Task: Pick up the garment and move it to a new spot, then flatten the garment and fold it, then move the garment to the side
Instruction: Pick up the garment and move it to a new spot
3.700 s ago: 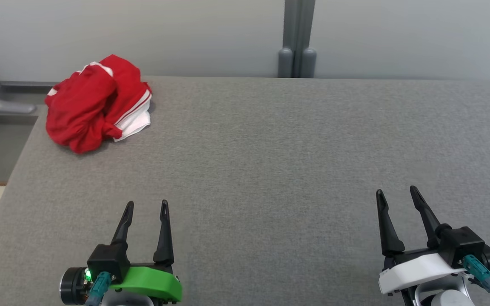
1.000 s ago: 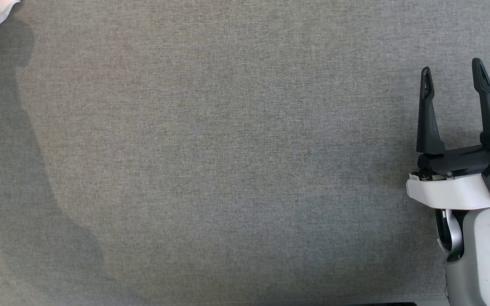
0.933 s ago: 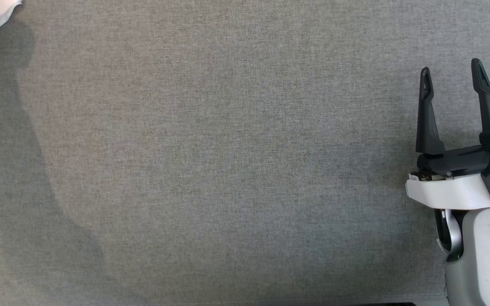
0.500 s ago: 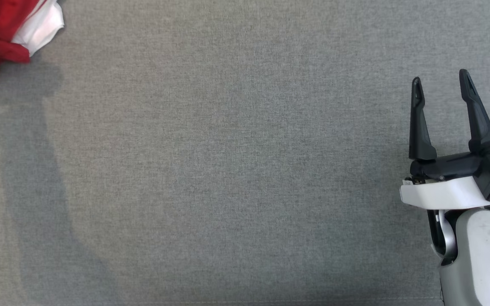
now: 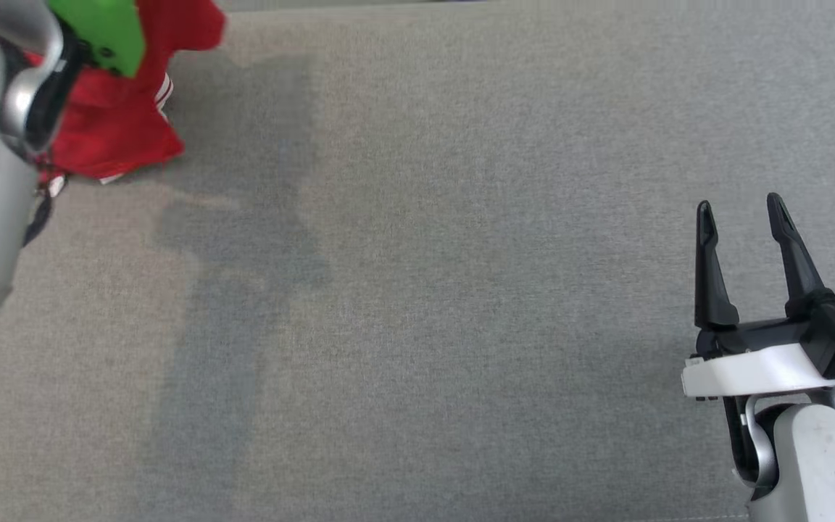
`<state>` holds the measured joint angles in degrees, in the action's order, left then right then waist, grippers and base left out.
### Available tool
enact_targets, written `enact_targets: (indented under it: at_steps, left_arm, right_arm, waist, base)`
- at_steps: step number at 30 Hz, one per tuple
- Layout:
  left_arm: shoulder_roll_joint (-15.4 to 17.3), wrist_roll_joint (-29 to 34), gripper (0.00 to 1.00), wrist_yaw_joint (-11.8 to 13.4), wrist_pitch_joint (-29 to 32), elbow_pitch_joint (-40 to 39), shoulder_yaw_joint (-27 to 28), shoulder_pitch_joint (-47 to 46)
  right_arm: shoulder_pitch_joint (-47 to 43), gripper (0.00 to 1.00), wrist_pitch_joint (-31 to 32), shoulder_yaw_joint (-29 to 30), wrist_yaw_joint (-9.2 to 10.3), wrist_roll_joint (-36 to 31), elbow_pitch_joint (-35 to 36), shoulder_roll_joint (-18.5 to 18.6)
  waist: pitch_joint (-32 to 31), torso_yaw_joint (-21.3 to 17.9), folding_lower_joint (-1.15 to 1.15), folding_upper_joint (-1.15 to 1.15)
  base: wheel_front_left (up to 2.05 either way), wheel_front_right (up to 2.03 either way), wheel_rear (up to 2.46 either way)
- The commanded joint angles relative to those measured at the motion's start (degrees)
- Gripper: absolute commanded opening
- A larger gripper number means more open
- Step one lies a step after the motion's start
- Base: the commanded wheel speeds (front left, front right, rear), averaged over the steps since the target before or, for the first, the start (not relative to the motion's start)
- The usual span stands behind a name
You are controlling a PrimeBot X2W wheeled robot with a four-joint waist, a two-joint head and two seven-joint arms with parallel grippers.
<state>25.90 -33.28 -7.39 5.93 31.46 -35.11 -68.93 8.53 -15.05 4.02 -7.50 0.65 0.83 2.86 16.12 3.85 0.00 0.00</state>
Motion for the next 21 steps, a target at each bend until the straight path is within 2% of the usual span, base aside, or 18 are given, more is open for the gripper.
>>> enact_targets:
  at_steps: [1,6,13,21]
  left_arm:
    - [-2.7,-4.0,0.0,-0.1,-0.1,-2.5,-1.8,-0.3]
    - [-8.2,-8.9,0.0,-0.1,-2.5,-4.0,-5.6,3.6]
    - [-16.3,-12.8,0.0,-0.1,-10.6,0.1,-10.5,11.8]
    - [-20.9,-14.6,0.0,-0.1,-19.1,10.9,-12.8,21.4]
  right_arm:
    - [-1.4,1.0,-0.2,0.0,0.02,1.1,-0.2,0.1]
    - [-2.1,1.0,-0.2,-0.2,0.02,2.4,-0.6,0.1]
    - [-2.4,1.0,-0.2,0.0,0.02,3.9,-0.4,0.0]
    - [-1.3,1.0,-0.2,-0.5,0.02,5.0,-0.8,0.0]
  waist:
    - [-5.3,-4.0,0.0,0.0]
    - [-6.4,-7.6,0.0,0.0]
    - [-4.2,-11.6,0.0,0.0]
    - [-1.0,-12.9,0.0,0.0]
  base:
    - [0.0,0.0,0.0]
    - [0.0,0.0,0.0]
    - [0.0,0.0,0.0]
    - [0.0,0.0,0.0]
